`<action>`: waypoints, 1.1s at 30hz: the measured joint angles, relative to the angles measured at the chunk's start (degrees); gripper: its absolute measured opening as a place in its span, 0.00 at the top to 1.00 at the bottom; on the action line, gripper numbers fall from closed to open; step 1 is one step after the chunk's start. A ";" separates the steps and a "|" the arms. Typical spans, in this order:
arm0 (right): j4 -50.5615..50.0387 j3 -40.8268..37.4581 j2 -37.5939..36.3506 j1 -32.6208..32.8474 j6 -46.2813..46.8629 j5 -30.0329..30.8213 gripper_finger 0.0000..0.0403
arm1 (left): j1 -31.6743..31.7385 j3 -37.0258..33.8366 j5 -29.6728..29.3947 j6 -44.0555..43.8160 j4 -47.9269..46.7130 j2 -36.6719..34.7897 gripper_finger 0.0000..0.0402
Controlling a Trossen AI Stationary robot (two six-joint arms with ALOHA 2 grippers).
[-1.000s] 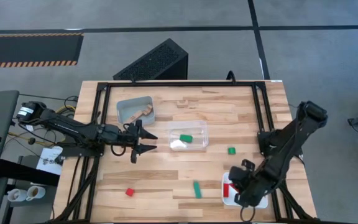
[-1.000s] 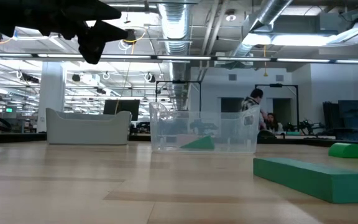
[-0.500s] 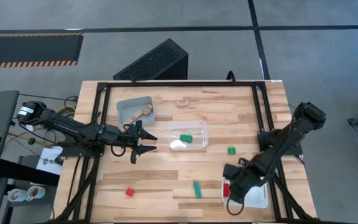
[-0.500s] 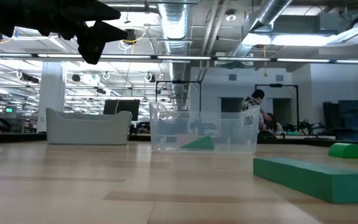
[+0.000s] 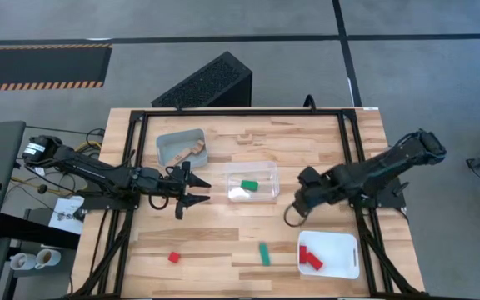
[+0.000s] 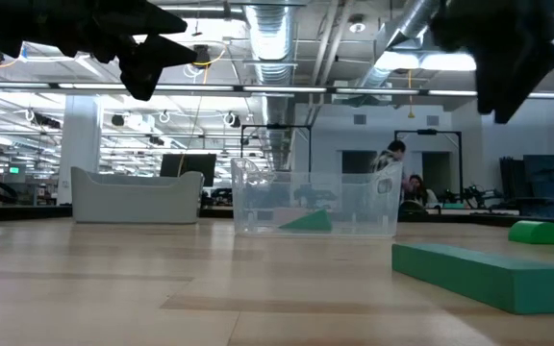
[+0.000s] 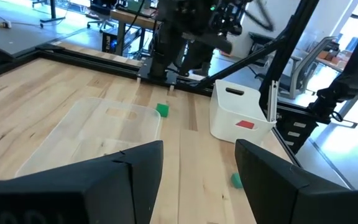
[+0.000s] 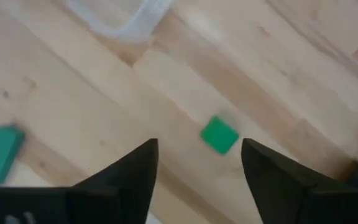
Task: Sort & place blocks by color
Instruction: Put the top green block into the transparent bin
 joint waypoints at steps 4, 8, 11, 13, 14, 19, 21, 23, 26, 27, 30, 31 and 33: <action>-0.84 -0.39 2.65 -3.48 -3.29 -0.31 0.30 | 0.00 0.00 -0.01 -0.01 -0.29 0.00 0.54; 2.72 -6.04 3.24 -5.86 -5.98 -2.22 0.27 | 0.02 0.00 0.28 0.00 -0.46 0.02 0.54; 5.64 -11.99 1.22 -7.30 -6.34 -3.14 0.26 | 0.00 -0.01 0.29 0.40 -0.71 0.02 0.54; 9.88 -15.62 -1.59 -8.35 -6.08 -3.63 0.26 | 0.02 -0.01 0.30 0.54 -1.42 0.02 0.54; 12.67 -17.45 -3.04 -8.85 -6.15 -4.57 0.25 | 0.02 -0.02 0.29 0.90 -1.67 0.02 0.54; 21.79 -22.37 -6.14 -9.21 -15.15 -9.33 0.25 | 0.02 -0.02 0.26 2.23 -1.64 0.02 0.54; 20.19 -22.49 -5.66 -8.23 -20.62 -9.31 0.25 | 0.02 -0.02 0.15 2.59 -1.65 0.02 0.54; 18.73 -22.58 -5.46 -7.43 -24.91 -9.30 0.25 | 0.02 -0.02 0.08 2.57 -1.64 0.02 0.54; 18.08 -22.60 -3.37 -6.95 -28.50 -9.35 0.25 | 0.02 -0.02 -0.02 2.58 -1.54 0.02 0.54; 17.57 -22.55 -2.88 -6.88 -29.63 -9.56 0.25 | 0.02 -0.02 -0.02 2.58 -1.36 0.02 0.54; 17.46 -22.59 0.58 -7.02 -33.02 -10.36 0.25 | 0.02 -0.02 -0.24 2.58 -1.43 0.02 0.54; 17.82 -22.57 1.90 -7.31 -34.30 -10.60 0.25 | 0.02 -0.02 -0.26 2.58 -1.22 0.02 0.54; 18.80 -22.51 4.83 -7.87 -36.81 -11.39 0.25 | 0.02 -0.02 -0.28 2.56 -1.33 0.00 0.54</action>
